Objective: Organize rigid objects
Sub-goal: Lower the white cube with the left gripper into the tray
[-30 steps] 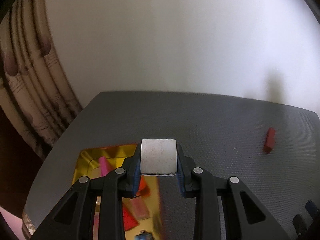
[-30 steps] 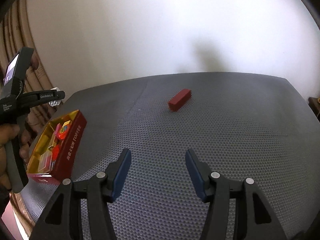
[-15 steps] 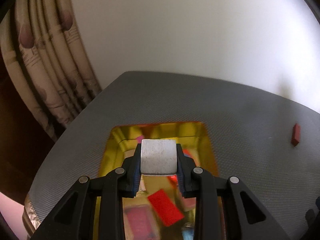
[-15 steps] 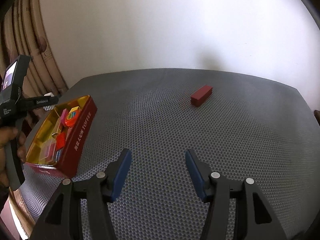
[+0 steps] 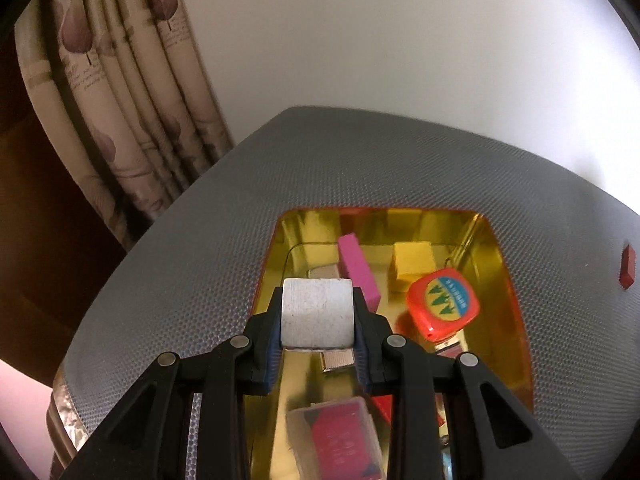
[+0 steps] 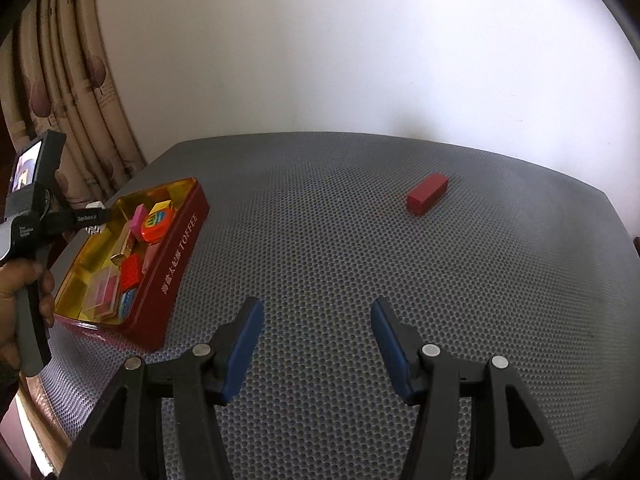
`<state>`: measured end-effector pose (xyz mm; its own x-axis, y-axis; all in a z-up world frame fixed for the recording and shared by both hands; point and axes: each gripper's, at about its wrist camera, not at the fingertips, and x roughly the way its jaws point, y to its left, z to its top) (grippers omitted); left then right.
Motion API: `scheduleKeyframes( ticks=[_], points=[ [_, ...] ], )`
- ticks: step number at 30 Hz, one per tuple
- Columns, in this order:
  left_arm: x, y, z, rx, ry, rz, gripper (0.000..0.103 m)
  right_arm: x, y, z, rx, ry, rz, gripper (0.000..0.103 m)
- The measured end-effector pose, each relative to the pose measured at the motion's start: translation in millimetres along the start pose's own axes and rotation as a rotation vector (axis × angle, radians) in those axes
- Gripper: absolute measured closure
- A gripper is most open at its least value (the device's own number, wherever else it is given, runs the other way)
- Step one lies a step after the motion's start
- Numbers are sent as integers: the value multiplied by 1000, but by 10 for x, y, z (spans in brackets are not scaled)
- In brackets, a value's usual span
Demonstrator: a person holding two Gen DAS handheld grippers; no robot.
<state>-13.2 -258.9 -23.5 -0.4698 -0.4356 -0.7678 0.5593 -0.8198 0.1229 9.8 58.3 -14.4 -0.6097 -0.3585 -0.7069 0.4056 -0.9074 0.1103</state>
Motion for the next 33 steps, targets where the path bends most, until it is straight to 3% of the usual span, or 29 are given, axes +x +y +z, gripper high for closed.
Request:
scheduleKeyframes(
  ticks=[18, 25, 28, 33],
  points=[
    [214, 31, -231, -1, 79, -2, 77, 45, -57, -25, 28, 17, -4, 45],
    [126, 151, -235, 17, 82, -91, 77, 47, -61, -25, 29, 16, -7, 45],
    [127, 235, -213, 15, 87, -166, 77, 39, -62, -32, 28, 15, -3, 45],
    [168, 314, -149, 11, 90, -168, 77, 18, -106, -44, 49, 9, -2, 45]
  ],
)
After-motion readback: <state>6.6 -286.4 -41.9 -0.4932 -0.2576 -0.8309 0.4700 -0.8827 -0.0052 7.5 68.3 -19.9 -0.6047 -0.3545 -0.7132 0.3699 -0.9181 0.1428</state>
